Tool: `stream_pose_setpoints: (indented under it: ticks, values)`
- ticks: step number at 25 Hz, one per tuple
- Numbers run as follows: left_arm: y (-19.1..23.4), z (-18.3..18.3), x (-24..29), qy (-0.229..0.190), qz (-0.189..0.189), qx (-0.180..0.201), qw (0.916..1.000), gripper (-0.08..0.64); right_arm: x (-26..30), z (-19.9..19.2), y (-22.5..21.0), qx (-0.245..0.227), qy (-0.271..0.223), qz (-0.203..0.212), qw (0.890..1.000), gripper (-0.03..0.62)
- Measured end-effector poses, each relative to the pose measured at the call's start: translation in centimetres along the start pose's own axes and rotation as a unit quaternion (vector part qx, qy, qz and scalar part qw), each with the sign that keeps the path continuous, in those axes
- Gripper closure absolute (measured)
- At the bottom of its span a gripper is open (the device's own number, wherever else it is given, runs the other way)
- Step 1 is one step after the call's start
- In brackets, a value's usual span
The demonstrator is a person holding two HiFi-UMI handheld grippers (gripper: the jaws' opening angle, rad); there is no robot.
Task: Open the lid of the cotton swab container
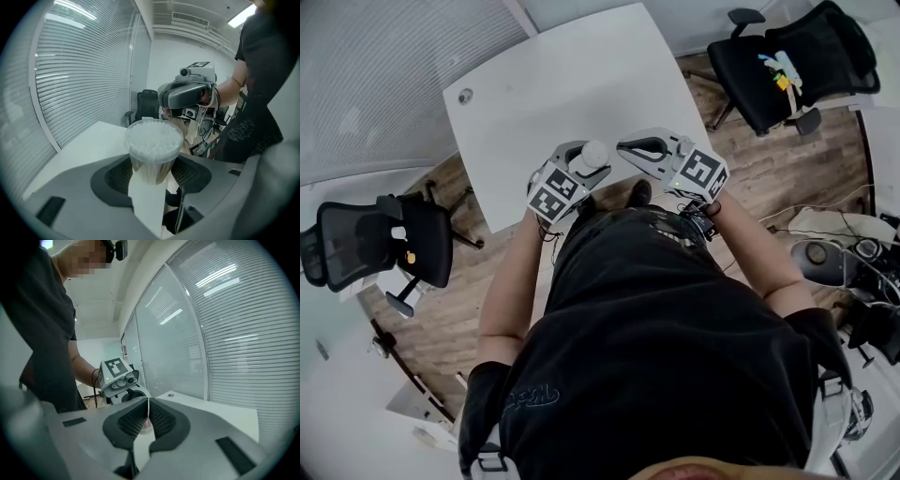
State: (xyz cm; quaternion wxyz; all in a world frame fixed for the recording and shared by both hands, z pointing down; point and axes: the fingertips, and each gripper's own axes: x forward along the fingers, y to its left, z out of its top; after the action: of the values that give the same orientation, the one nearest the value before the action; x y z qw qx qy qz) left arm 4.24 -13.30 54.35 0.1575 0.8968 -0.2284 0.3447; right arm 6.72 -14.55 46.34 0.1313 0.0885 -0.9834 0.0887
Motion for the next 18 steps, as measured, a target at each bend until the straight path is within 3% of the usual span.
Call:
stream_pose_setpoints:
  ticks: [9,13,18]
  values:
    - [0.7,-2.6,-3.9,0.006,-0.034,0.028,0.999,0.295,4.7,2.2,2.8,-0.004,-0.013,0.015,1.0,0.564]
    - [0.6,-2.7,-5.4,0.0,-0.055,0.037,0.9978,0.293,6.6,3.0,4.1,-0.001,-0.015,0.03,0.999,0.444]
    - [0.4,-3.8,-7.6,0.009,-0.059,0.062,0.9963,0.293,9.0,3.4,6.7,-0.022,-0.009,0.038,0.999,0.374]
